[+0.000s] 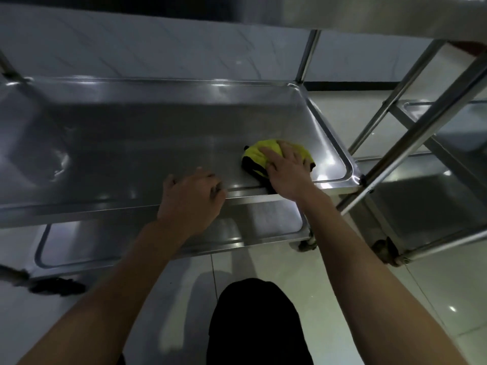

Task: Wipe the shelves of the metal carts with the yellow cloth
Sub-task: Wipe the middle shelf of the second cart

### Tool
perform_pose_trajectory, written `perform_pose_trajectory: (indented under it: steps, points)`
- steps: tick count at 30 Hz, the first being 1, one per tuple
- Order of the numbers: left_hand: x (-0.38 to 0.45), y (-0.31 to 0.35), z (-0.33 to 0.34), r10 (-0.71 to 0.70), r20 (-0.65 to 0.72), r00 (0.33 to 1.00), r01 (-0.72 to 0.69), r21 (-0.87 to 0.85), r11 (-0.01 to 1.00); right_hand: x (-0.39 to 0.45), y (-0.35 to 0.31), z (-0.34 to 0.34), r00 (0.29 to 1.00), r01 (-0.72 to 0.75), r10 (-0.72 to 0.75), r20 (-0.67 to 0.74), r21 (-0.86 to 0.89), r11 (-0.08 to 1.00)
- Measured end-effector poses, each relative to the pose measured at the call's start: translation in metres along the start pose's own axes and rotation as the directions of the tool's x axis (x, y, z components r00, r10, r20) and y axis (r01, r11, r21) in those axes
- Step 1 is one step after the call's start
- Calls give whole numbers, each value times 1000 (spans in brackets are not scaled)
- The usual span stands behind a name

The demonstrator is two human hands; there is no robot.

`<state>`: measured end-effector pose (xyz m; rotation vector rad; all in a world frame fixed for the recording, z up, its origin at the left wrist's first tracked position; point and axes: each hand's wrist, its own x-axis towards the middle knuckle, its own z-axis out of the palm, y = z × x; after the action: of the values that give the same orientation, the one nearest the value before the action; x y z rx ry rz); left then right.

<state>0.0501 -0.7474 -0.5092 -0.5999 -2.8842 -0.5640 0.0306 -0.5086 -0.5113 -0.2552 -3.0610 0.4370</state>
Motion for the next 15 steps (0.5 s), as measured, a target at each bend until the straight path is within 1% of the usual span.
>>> perform_pose_trajectory:
  steps: [2, 4, 5, 7, 11, 13, 15]
  points:
    - [-6, -28, -13, -69, -80, 994, 75, 73, 995, 7, -26, 8, 998, 40, -39, 43, -3, 999]
    - [-16, -61, -25, -168, -182, 969, 196, 151, 969, 11, -55, 17, 993, 81, -81, 84, -1, 997]
    - [-22, -75, -30, -201, -199, 959, 235, 165, 958, 12, -71, 23, 989, 106, -106, 103, 3, 994]
    - [-34, -96, -35, -223, -185, 957, 252, 148, 957, 13, -107, 35, 976, 171, -173, 135, 25, 985]
    - [-43, -113, -41, -246, -165, 955, 265, 101, 959, 15, -180, 57, 931, 321, -329, 157, 74, 944]
    - [-45, -118, -45, -252, -153, 955, 267, 82, 960, 17, -199, 62, 915, 351, -362, 178, 92, 932]
    - [-50, -123, -47, -240, -167, 956, 254, 68, 965, 19, -203, 63, 914, 356, -365, 176, 84, 931]
